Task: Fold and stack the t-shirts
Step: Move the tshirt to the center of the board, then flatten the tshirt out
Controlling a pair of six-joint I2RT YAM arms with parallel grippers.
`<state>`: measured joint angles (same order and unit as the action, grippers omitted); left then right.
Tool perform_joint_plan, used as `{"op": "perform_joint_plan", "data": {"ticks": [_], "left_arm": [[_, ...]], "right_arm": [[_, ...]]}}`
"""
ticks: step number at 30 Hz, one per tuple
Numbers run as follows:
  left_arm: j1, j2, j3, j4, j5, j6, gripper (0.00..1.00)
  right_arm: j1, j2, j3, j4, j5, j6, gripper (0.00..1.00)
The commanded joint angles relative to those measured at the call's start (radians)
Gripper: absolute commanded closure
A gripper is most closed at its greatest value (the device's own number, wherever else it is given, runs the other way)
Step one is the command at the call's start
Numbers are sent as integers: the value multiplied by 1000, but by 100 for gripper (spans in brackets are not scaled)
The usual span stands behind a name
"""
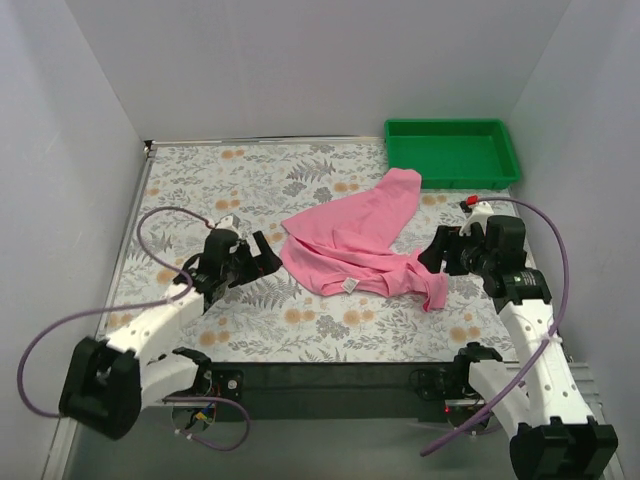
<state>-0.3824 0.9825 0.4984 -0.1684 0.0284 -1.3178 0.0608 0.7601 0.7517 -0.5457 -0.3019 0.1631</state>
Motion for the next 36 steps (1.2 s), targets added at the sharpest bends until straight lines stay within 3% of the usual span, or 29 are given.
{"op": "perform_joint_plan", "data": {"ticks": [1,5,11,19,23,24,27,31,32,34,36], "left_arm": [[-10,241,115,-45,100,-18,7],[-35,392,207,-57,59,-9,11],[-79,515,287,-59,-56,2,18],[-157,671,359,-62,-147,14,25],[-177,712,367,-69,-163,8,38],[-182,719,365,-72,-169,3,48],[-190,732,355,-72,-177,-6,63],[-191,729,336,-77,-186,-15,92],[-190,723,332,-83,-192,-14,96],[-191,706,336,-98,-237,-5,100],[-182,690,357,-138,-277,27,100]], "right_arm": [[7,60,23,41,-150,-77,39],[94,129,25,49,-151,-131,40],[362,252,17,90,44,-88,40],[536,485,60,128,266,-83,41],[550,551,55,128,385,-86,41],[551,558,52,128,406,-80,41],[553,576,23,141,464,-76,43],[569,628,9,173,434,-77,64],[576,639,11,171,429,-77,85],[612,659,35,152,391,-80,97],[649,666,63,113,345,-80,99]]}}
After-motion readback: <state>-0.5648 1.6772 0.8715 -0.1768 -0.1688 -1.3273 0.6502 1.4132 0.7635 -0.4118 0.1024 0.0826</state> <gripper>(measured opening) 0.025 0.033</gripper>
